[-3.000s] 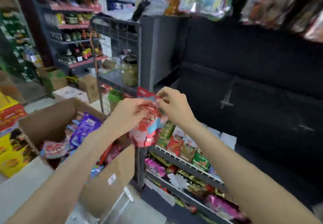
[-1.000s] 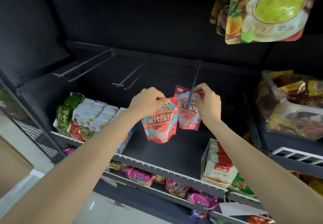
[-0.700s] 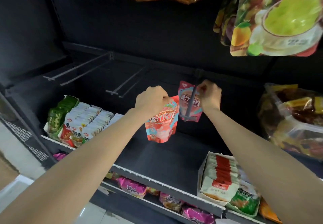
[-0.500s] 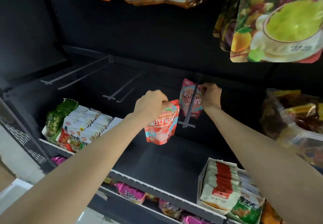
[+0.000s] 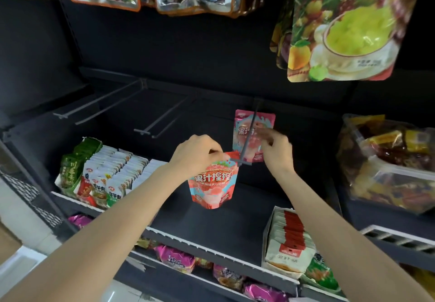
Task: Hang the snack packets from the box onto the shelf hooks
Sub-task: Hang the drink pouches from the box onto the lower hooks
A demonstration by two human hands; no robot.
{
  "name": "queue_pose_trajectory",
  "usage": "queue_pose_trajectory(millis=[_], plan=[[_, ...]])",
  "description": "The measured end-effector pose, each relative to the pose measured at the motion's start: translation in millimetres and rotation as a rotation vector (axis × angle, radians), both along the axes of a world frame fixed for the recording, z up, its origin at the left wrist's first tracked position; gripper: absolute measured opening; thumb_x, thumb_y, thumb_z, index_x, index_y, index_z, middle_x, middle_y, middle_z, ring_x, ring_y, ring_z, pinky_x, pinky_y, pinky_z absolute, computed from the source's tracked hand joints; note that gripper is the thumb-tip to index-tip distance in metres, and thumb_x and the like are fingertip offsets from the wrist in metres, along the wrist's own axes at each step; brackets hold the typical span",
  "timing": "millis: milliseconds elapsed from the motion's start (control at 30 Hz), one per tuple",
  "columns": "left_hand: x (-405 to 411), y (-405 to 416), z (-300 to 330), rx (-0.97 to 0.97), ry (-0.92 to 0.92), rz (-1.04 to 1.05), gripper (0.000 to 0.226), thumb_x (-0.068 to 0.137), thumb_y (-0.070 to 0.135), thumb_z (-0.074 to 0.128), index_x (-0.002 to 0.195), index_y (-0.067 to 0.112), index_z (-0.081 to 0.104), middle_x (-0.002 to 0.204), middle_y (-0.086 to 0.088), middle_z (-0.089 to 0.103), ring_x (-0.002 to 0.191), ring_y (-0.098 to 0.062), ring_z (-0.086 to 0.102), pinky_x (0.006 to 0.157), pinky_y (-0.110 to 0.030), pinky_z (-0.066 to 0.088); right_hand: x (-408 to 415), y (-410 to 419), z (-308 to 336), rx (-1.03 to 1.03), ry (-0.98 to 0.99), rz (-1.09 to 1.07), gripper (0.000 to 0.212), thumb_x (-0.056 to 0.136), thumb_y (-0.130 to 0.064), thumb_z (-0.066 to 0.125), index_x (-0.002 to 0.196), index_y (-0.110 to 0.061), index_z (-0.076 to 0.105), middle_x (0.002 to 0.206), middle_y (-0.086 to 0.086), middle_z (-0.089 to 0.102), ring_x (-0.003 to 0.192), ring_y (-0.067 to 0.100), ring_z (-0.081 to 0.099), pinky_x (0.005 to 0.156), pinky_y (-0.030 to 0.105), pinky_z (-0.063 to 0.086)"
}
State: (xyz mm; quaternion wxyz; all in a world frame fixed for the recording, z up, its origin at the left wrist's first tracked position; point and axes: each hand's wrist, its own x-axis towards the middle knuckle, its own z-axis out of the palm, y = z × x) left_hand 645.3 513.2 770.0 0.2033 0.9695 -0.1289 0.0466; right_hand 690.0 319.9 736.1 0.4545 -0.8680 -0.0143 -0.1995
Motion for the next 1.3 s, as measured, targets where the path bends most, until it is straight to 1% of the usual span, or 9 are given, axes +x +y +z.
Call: queue_pose_trajectory(millis=[133, 300, 400, 533, 700, 833, 967, 1133, 1300], plan=[[-12.2, -1.1, -9.7, -0.043, 0.068, -0.081, 0.025, 0.087, 0.045, 0.059, 0.092, 0.025, 0.073, 0.087, 0.009, 0.07, 0.08, -0.007, 0.063, 0.059, -0.021, 0.042, -52.4, 0.7, -16.1, 0.131, 0.153, 0.277, 0.038, 0.086, 0.013, 0.045, 0.099, -0.016, 0.066, 0.096, -0.005, 0.067, 0.094, 0.004, 0.063, 0.086, 0.027, 0.053], [-22.8, -7.0, -17.9, -0.15, 0.073, -0.117, 0.029, 0.085, 0.045, 0.062, 0.091, 0.02, 0.074, 0.081, 0.006, 0.07, 0.077, -0.01, 0.065, 0.066, -0.029, 0.051, -81.0, 5.7, -21.4, 0.253, 0.236, 0.449, 0.012, 0.09, -0.01, 0.061, 0.087, -0.019, 0.068, 0.089, 0.002, 0.071, 0.088, 0.015, 0.068, 0.079, 0.028, 0.056], [-28.3, -9.4, -22.0, -0.287, 0.046, -0.11, 0.021, 0.082, 0.039, 0.067, 0.083, 0.019, 0.073, 0.075, 0.007, 0.068, 0.072, -0.007, 0.066, 0.067, -0.025, 0.052, -85.4, 7.7, -20.6, 0.281, 0.201, 0.428, 0.01, 0.088, -0.013, 0.064, 0.08, -0.018, 0.068, 0.08, 0.0, 0.071, 0.078, 0.012, 0.07, 0.073, 0.026, 0.058], [-33.8, -6.0, -29.2, -0.534, 0.068, -0.093, 0.008, 0.078, 0.029, 0.074, 0.078, 0.022, 0.069, 0.073, 0.012, 0.069, 0.069, 0.0, 0.066, 0.061, -0.011, 0.046, -85.8, 7.1, -22.8, 0.345, 0.179, 0.371, 0.014, 0.09, -0.011, 0.061, 0.08, -0.019, 0.067, 0.082, 0.002, 0.07, 0.082, 0.019, 0.069, 0.075, 0.034, 0.058], [-29.9, 1.6, -38.5, -0.709, 0.057, -0.029, 0.006, 0.084, 0.02, 0.069, 0.087, 0.016, 0.071, 0.082, 0.006, 0.07, 0.079, -0.007, 0.067, 0.07, -0.022, 0.053, -87.6, 6.3, -24.3, 0.444, 0.15, 0.277, 0.015, 0.092, -0.014, 0.059, 0.079, -0.02, 0.063, 0.082, -0.005, 0.07, 0.081, 0.009, 0.07, 0.071, 0.027, 0.058], [-28.0, -4.5, -39.9, -0.76, 0.018, 0.003, 0.006, 0.086, 0.018, 0.066, 0.089, 0.014, 0.07, 0.082, 0.008, 0.069, 0.076, -0.002, 0.066, 0.066, -0.014, 0.051, -86.8, 11.1, -25.0, 0.407, 0.084, 0.206, 0.015, 0.092, -0.017, 0.059, 0.08, -0.025, 0.062, 0.085, -0.005, 0.07, 0.085, 0.011, 0.069, 0.074, 0.029, 0.058], [-24.2, -8.5, -40.0, -0.764, 0.029, 0.005, 0.011, 0.087, 0.019, 0.065, 0.093, 0.012, 0.07, 0.085, 0.005, 0.069, 0.082, -0.008, 0.066, 0.07, -0.02, 0.053, -86.3, 11.1, -25.2, 0.381, 0.06, 0.158, 0.013, 0.092, -0.019, 0.059, 0.082, -0.026, 0.061, 0.086, -0.007, 0.069, 0.087, 0.01, 0.068, 0.077, 0.03, 0.058], [-22.3, -12.6, -42.0, -0.744, 0.031, -0.012, 0.004, 0.087, 0.022, 0.066, 0.083, 0.024, 0.067, 0.08, 0.012, 0.068, 0.08, -0.004, 0.066, 0.067, -0.016, 0.05, -85.5, 8.6, -26.9, 0.324, 0.009, 0.129, 0.002, 0.091, -0.017, 0.059, 0.092, -0.018, 0.061, 0.087, -0.01, 0.066, 0.092, 0.009, 0.067, 0.075, 0.023, 0.056], [-21.7, -13.5, -41.8, -0.752, 0.033, -0.019, 0.006, 0.087, 0.022, 0.065, 0.082, 0.025, 0.066, 0.079, 0.013, 0.067, 0.079, -0.004, 0.066, 0.065, -0.015, 0.049, -83.3, 7.6, -27.5, 0.236, -0.062, 0.123, 0.009, 0.09, -0.013, 0.061, 0.096, -0.021, 0.06, 0.096, -0.008, 0.065, 0.095, 0.007, 0.063, 0.081, 0.025, 0.055]])
